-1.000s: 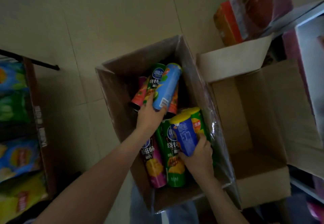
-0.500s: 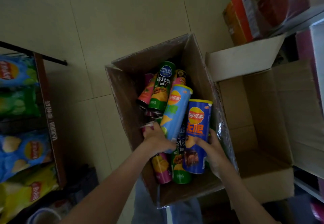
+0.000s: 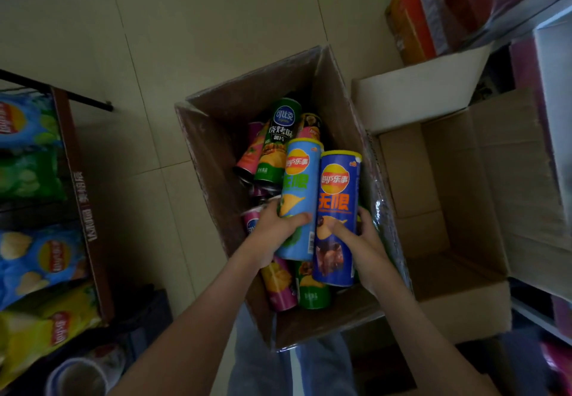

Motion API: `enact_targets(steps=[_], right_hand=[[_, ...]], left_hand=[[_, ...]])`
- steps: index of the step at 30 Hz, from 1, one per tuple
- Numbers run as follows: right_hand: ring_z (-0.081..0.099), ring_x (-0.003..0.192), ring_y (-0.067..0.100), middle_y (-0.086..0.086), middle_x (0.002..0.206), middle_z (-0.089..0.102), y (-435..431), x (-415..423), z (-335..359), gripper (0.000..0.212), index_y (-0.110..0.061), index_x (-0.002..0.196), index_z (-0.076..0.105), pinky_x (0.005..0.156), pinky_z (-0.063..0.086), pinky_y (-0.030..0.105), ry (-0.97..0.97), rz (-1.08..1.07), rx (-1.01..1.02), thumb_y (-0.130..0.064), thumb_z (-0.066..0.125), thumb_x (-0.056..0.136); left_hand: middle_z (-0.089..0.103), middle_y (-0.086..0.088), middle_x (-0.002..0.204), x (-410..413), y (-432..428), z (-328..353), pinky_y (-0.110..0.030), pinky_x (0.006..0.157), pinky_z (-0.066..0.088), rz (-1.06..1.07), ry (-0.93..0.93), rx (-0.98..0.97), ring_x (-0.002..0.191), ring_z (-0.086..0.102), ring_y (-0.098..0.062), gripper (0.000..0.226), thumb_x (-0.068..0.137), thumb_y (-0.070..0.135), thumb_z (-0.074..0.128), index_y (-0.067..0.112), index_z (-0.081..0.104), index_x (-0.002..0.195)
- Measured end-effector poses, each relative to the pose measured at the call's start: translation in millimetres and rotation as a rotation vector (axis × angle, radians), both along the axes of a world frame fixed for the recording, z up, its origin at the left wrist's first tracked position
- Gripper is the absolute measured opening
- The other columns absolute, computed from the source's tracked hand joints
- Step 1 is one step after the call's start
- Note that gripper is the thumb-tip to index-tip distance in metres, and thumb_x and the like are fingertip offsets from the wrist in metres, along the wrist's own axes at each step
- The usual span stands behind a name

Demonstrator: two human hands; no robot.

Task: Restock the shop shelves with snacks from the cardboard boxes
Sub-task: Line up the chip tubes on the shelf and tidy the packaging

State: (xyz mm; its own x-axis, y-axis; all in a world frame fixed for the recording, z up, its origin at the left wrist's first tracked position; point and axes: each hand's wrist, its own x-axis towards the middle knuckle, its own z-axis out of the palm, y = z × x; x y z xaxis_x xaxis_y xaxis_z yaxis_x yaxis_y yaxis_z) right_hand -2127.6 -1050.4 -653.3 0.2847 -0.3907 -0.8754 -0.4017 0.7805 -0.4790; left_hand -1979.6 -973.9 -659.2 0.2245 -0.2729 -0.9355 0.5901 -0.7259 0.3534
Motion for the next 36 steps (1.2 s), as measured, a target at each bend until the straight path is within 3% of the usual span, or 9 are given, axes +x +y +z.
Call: enact_targets(steps=[5, 8, 11, 13, 19, 23, 28, 32, 36], right_hand=[[0.071, 0.088, 0.014, -0.004, 0.106, 0.072, -8.3, -11.5, 85.9, 0.055, -0.026, 0.13, 0.05, 0.067, 0.055, 0.029, -0.139, -0.071, 0.027, -0.017, 0.068, 0.079], [0.071, 0.087, 0.014, -0.006, 0.1, 0.073, -16.8, -22.6, 163.2, 0.063, -0.029, 0.126, 0.05, 0.066, 0.056, 0.027, -0.203, -0.136, -0.03, -0.019, 0.074, 0.069], [0.069, 0.099, 0.024, 0.007, 0.114, 0.07, -20.1, -37.5, 229.4, 0.077, -0.019, 0.131, 0.048, 0.076, 0.057, 0.035, -0.245, -0.187, -0.107, -0.016, 0.086, 0.065], [0.07, 0.096, 0.024, 0.007, 0.111, 0.071, -20.0, -56.8, 284.3, 0.067, -0.017, 0.127, 0.051, 0.074, 0.057, 0.034, -0.276, -0.255, -0.183, -0.011, 0.079, 0.067], [0.071, 0.079, 0.018, 0.002, 0.094, 0.074, 17.4, -144.0, 432.6, 0.069, -0.011, 0.123, 0.054, 0.065, 0.056, 0.027, -0.254, -0.566, -0.442, -0.011, 0.08, 0.059], [0.069, 0.073, 0.011, -0.002, 0.085, 0.073, 60.3, -218.0, 513.8, 0.055, -0.009, 0.117, 0.053, 0.063, 0.054, 0.022, -0.236, -0.746, -0.662, -0.006, 0.07, 0.065], [0.069, 0.078, 0.013, 0.0, 0.089, 0.073, 128.1, -320.6, 593.6, 0.053, -0.015, 0.112, 0.057, 0.066, 0.054, 0.023, -0.191, -0.954, -0.876, -0.013, 0.077, 0.063], [0.067, 0.072, 0.01, -0.003, 0.085, 0.073, 196.7, -411.4, 640.1, 0.048, -0.012, 0.112, 0.057, 0.062, 0.053, 0.022, -0.145, -1.093, -1.04, -0.012, 0.07, 0.067], [0.069, 0.075, 0.012, -0.003, 0.087, 0.074, 275.9, -510.7, 674.7, 0.056, -0.01, 0.117, 0.056, 0.064, 0.053, 0.022, -0.083, -1.195, -1.145, -0.016, 0.077, 0.065]], left_hand=[[0.058, -0.003, 0.105, -5.2, -5.9, 86.3, -0.039, 0.072, 0.055, -0.084, -0.005, -0.101, 0.087, 0.063, -0.02, 0.061, 0.079, 0.008, 0.076, 0.019, 0.032, 0.12], [0.058, -0.006, 0.112, -11.5, -20.8, 158.0, -0.045, 0.081, 0.055, -0.182, -0.041, -0.189, 0.095, 0.064, -0.023, 0.076, 0.063, 0.017, 0.085, 0.019, 0.03, 0.116], [0.059, -0.004, 0.118, -23.1, -34.1, 224.4, -0.043, 0.087, 0.055, -0.293, -0.061, -0.301, 0.102, 0.064, -0.021, 0.088, 0.056, 0.023, 0.087, 0.019, 0.029, 0.122], [0.06, -0.002, 0.121, -39.0, -41.3, 274.7, -0.04, 0.089, 0.054, -0.376, -0.063, -0.4, 0.106, 0.064, -0.018, 0.095, 0.054, 0.025, 0.09, 0.019, 0.03, 0.128], [0.063, 0.001, 0.108, -114.3, -52.4, 412.4, -0.022, 0.076, 0.053, -0.552, 0.05, -0.658, 0.09, 0.066, -0.007, 0.045, 0.088, 0.011, 0.066, 0.018, 0.038, 0.123], [0.063, 0.001, 0.102, -184.9, -53.3, 491.0, -0.022, 0.072, 0.052, -0.78, 0.087, -0.825, 0.084, 0.066, -0.004, 0.054, 0.079, 0.012, 0.075, 0.013, 0.04, 0.12], [0.067, -0.001, 0.103, -296.8, -35.9, 578.6, -0.02, 0.07, 0.052, -1.057, 0.107, -0.995, 0.083, 0.068, -0.005, 0.051, 0.078, 0.011, 0.076, 0.011, 0.048, 0.12], [0.068, 0.005, 0.09, -395.6, 3.3, 635.3, -0.014, 0.065, 0.051, -1.214, 0.104, -1.155, 0.071, 0.066, 0.003, 0.027, 0.085, 0.002, 0.067, 0.02, 0.057, 0.101], [0.072, 0.006, 0.092, -501.4, 65.3, 676.2, -0.021, 0.072, 0.053, -1.293, 0.144, -1.255, 0.078, 0.068, -0.003, 0.043, 0.07, 0.016, 0.082, 0.021, 0.058, 0.106]])
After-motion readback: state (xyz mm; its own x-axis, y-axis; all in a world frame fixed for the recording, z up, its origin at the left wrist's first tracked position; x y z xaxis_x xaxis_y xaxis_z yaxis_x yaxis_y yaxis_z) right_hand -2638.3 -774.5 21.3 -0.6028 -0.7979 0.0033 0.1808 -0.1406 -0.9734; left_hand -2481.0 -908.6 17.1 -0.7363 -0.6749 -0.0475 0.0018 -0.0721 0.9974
